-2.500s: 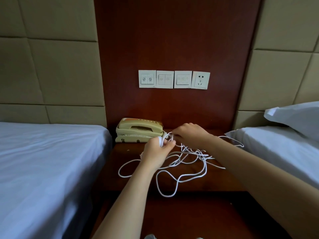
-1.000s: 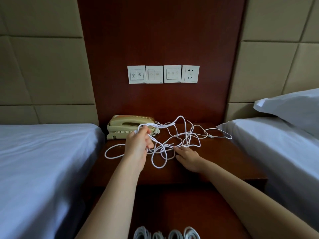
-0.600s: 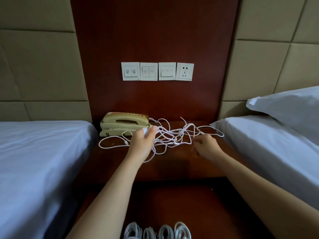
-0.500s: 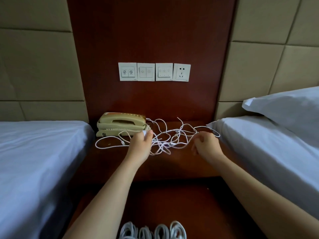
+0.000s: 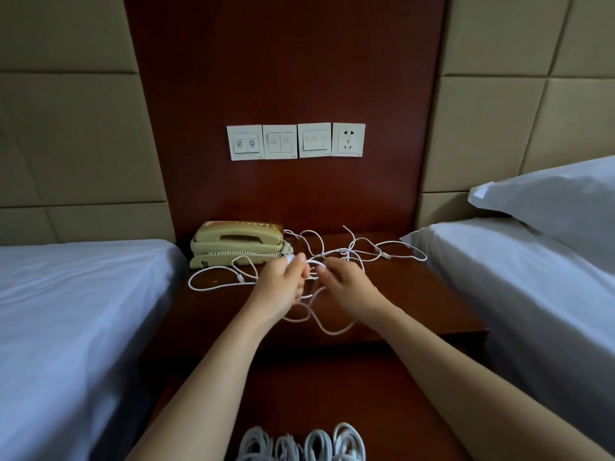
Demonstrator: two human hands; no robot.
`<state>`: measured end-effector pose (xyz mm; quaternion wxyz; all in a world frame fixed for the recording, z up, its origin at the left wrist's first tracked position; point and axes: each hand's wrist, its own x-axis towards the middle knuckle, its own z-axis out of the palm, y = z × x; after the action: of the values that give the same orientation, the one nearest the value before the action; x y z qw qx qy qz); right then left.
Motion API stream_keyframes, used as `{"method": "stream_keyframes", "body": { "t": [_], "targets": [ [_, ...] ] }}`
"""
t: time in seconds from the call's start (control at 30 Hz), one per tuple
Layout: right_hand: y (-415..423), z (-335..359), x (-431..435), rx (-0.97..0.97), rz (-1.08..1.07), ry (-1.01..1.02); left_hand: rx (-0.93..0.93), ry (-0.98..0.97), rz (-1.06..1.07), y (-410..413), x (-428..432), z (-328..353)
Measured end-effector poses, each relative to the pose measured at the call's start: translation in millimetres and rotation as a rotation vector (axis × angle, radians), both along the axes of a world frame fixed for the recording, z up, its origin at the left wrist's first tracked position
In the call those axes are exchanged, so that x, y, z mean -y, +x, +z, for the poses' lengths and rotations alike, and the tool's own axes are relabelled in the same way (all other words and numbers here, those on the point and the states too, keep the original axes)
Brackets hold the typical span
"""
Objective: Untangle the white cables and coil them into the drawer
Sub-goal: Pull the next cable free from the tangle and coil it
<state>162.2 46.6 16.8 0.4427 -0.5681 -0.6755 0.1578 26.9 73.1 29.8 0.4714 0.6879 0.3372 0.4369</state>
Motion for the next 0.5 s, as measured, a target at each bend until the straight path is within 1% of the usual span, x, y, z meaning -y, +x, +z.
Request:
{"method": "stream_keyframes", "body": {
  "t": [0.07, 0.13, 0.23, 0.4, 0.5],
  "targets": [
    [4.1, -0.5, 3.4, -0.023, 0.008, -0.001, -0.018, -0.024, -0.021, -1.7, -0.8, -2.9],
    [8.8, 0.9, 5.6, 0.027, 0.001, 0.025, -0.042, -0.068, -0.048, -3.4, -0.9, -4.3],
    [17.9, 8.0, 8.4, 0.120, 0.000, 0.058, -0.059, -0.188, -0.107, -5.8, 0.5, -1.9],
    [22.1, 18.9, 13.9, 0.151, 0.034, 0.118, -0.154, -0.386, -0.314, -1.2, 10.9, 1.6],
    [24.4, 14.8, 11.0, 0.197, 0.003, 0.115, -0.181, -0.429, -0.442, 2.5, 16.6, 0.7]
  ]
}}
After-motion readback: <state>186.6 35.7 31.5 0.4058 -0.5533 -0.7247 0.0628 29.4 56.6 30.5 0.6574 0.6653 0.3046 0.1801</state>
